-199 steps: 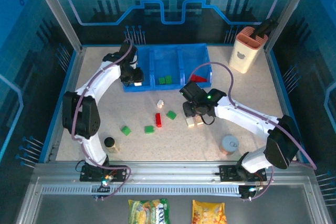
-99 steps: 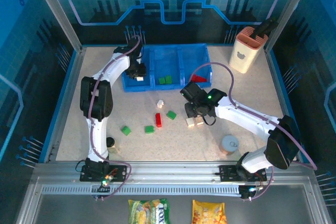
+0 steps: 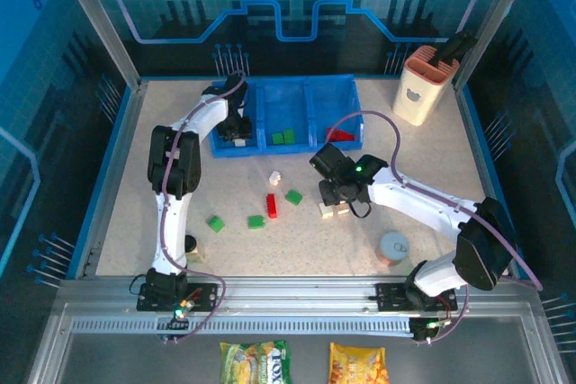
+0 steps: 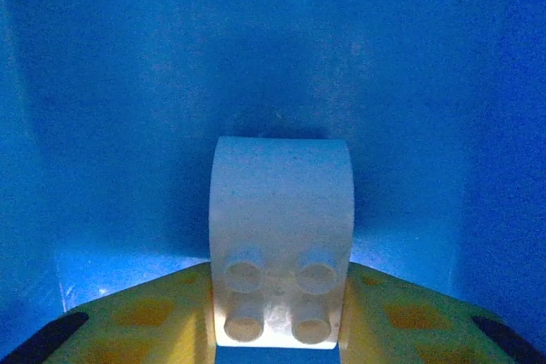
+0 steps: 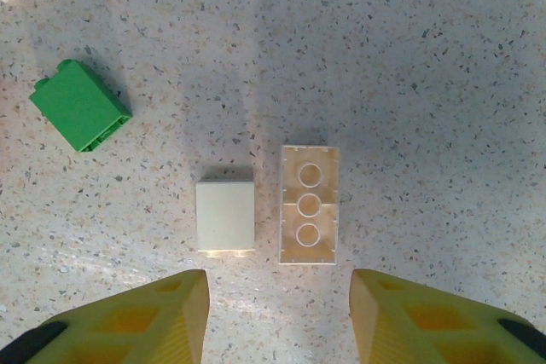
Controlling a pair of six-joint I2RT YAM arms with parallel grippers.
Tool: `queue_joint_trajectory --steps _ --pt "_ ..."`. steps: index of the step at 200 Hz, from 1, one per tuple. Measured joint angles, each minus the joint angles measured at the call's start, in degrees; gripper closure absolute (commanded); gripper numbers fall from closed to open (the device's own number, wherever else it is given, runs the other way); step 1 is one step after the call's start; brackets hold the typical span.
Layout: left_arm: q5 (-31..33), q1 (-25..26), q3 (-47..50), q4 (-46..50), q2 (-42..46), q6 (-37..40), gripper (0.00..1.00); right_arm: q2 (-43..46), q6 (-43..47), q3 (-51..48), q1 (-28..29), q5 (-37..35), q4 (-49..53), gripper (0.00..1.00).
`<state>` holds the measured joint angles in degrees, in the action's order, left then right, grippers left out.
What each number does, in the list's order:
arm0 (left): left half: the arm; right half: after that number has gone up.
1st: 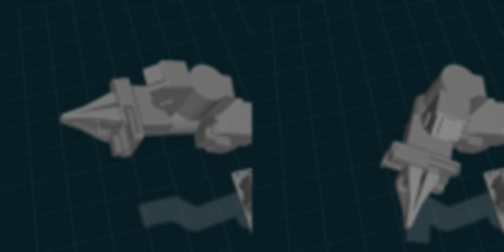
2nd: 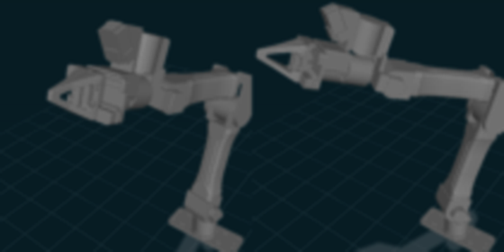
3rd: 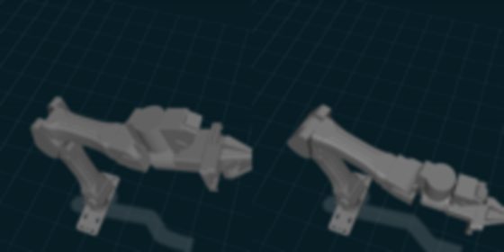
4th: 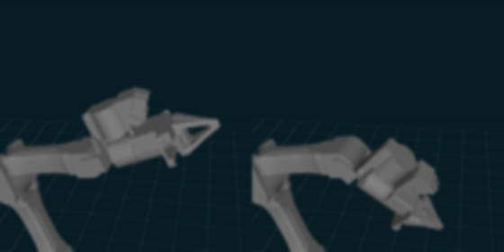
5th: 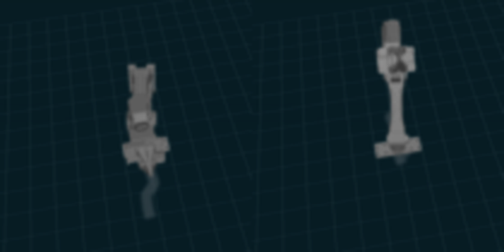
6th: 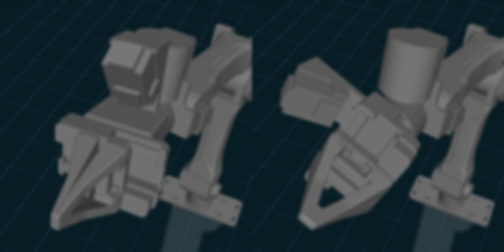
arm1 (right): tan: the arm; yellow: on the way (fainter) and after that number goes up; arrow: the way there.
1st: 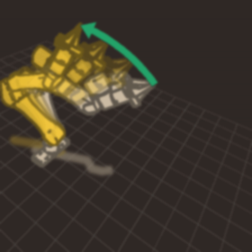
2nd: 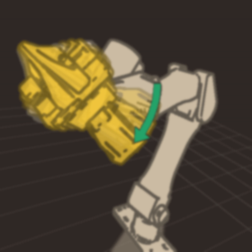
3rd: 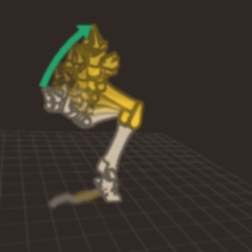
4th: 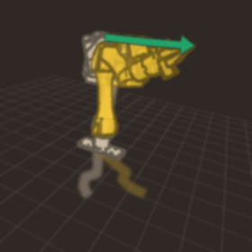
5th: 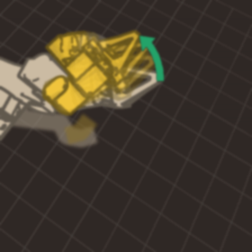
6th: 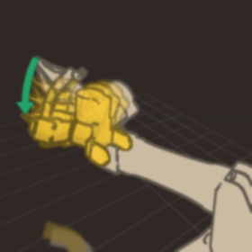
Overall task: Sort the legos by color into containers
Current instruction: Place the lego in the container.
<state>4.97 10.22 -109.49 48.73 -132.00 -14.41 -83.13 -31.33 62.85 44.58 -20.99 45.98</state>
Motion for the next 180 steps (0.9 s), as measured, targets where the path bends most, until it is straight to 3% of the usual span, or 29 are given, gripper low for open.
queue_joint_trajectory --steps 113,180 --pt "-0.3 -0.3 0.2 -0.6 0.7 -0.2 0.54 0.1 -0.4 -0.2 0.0 0.0 0.5 0.51" --pt "-1.7 -0.3 6.9 -0.8 10.7 -0.2 0.54 -0.2 -0.7 -0.1 0.3 0.4 0.5 0.51"
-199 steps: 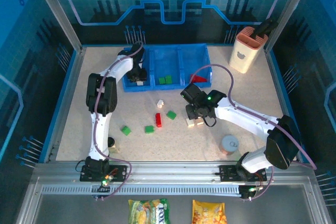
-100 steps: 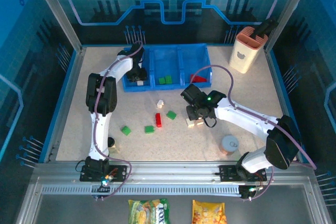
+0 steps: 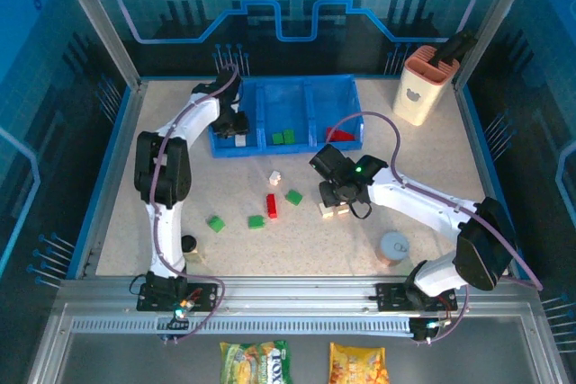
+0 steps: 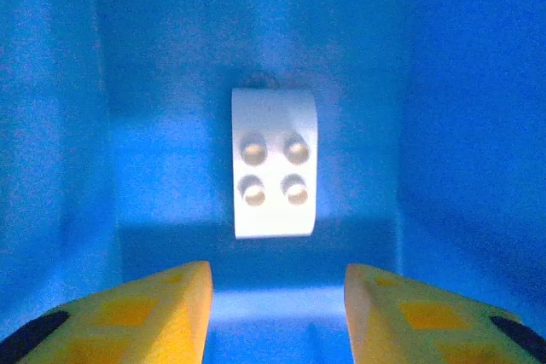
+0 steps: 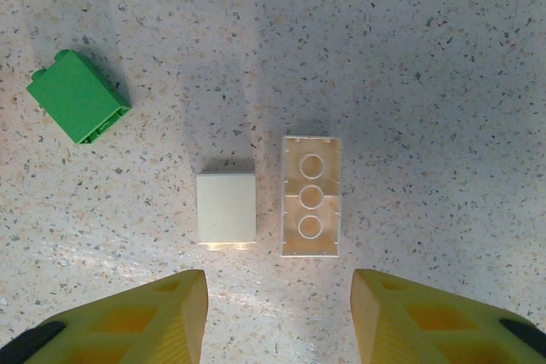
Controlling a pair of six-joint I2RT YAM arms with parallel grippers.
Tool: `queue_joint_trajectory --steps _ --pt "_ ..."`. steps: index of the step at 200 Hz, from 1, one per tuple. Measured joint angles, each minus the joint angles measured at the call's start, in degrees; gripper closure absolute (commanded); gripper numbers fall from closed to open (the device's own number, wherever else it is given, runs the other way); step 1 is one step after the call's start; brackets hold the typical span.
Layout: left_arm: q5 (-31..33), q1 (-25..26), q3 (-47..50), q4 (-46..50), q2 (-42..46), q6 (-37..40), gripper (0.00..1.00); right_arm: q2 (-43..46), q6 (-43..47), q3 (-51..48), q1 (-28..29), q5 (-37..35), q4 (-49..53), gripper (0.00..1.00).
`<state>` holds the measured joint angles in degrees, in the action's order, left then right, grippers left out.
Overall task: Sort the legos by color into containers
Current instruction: Place the lego in the container, then pick up the lego from the center of the table.
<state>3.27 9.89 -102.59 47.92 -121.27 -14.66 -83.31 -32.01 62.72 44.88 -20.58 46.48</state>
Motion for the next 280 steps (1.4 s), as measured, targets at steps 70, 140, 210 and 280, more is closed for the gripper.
queue_joint_trajectory --steps 70,140,210,280 --pt "-3.2 0.0 13.6 -0.6 14.8 -0.8 0.54 -9.8 -1.1 7.2 5.4 0.7 -0.8 0.51" --pt "-4.0 -0.1 23.4 0.5 29.4 -0.6 0.54 -20.2 -1.7 17.0 10.2 2.6 -1.6 0.51" --pt "-3.5 -0.5 33.4 -1.4 40.1 2.3 0.52 -26.6 -4.3 22.0 11.0 5.2 -3.2 0.54" --pt "-3.7 -0.9 38.1 -6.8 40.5 3.2 0.52 -33.7 -7.4 28.9 11.1 6.1 -3.3 0.55"
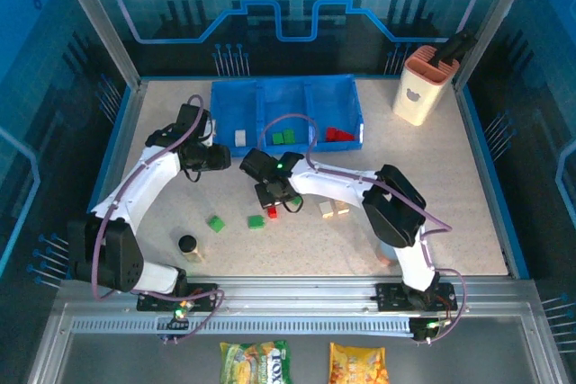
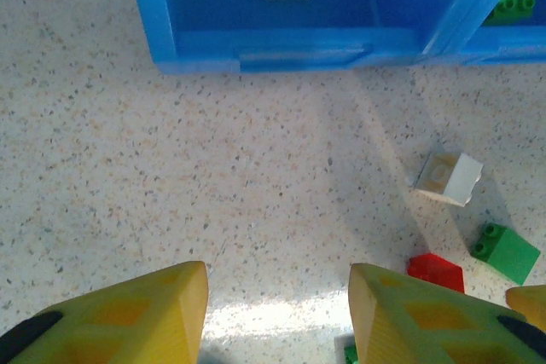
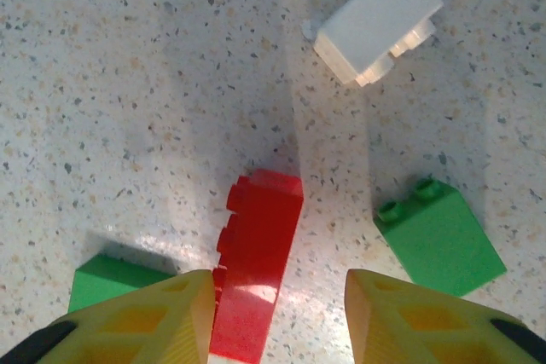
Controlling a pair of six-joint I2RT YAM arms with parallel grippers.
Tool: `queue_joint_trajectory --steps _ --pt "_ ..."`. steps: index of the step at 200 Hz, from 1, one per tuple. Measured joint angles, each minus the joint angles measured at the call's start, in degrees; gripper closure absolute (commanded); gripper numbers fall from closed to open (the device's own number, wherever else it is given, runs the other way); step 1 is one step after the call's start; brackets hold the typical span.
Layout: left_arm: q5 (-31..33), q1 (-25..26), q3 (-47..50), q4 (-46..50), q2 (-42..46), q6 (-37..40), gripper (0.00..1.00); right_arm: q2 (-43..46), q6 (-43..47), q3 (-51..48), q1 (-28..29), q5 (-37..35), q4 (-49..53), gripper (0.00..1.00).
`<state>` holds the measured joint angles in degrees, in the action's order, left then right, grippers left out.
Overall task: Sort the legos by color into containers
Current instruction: Pick up the lego from the center of the table.
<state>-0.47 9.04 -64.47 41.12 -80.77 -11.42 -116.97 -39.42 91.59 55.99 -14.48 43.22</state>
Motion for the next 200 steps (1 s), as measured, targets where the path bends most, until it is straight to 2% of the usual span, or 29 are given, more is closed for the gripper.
queue_joint_trajectory --steps 85,200 --pt "0.0 0.0 1.4 -1.2 1.4 0.0 0.52 -9.8 -1.5 6.4 0.0 1.3 1.5 0.55" --pt "-0.5 0.0 1.6 -1.2 1.4 0.0 0.52 -10.3 -2.2 6.8 0.0 1.5 1.7 0.67"
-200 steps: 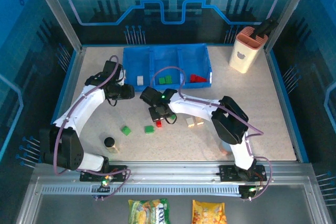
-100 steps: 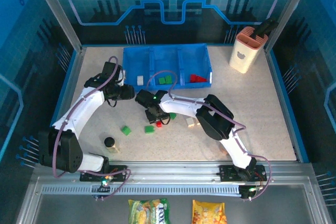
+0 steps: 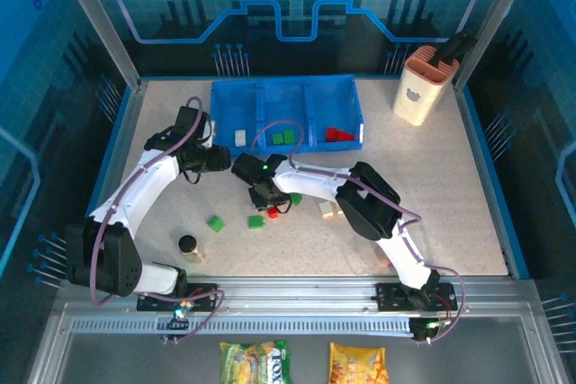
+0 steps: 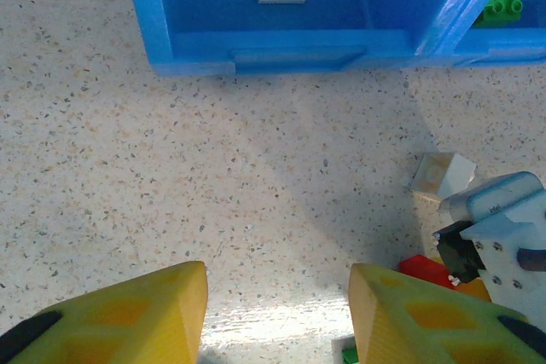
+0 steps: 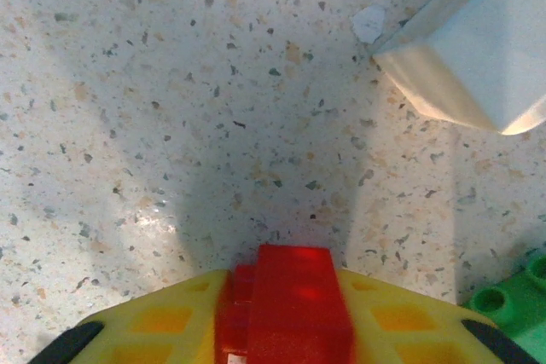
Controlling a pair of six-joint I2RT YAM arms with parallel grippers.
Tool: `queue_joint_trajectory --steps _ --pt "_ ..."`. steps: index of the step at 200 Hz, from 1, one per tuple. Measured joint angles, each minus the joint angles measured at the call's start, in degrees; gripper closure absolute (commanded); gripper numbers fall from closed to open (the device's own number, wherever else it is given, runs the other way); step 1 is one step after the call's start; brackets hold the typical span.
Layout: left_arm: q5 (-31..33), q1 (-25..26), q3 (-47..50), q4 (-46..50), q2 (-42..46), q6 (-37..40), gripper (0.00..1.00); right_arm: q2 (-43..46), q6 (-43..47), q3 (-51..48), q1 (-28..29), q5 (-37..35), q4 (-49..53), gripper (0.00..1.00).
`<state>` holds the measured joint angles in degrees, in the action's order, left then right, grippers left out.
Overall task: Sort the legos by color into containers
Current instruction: Pick up the lego from the center of the table.
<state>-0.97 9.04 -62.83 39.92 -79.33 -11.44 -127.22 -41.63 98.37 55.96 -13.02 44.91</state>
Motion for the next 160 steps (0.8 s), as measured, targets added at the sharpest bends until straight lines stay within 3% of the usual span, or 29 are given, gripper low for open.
queue_joint_trajectory --steps 96,160 --pt "0.0 0.0 0.0 0.0 0.0 0.0 0.52 0.6 0.3 -0.1 -0.2 0.0 0.3 0.70" --pt "0.0 0.0 0.0 0.0 0.0 0.0 0.52 7.4 2.6 -1.2 -3.5 -0.6 2.0 0.69"
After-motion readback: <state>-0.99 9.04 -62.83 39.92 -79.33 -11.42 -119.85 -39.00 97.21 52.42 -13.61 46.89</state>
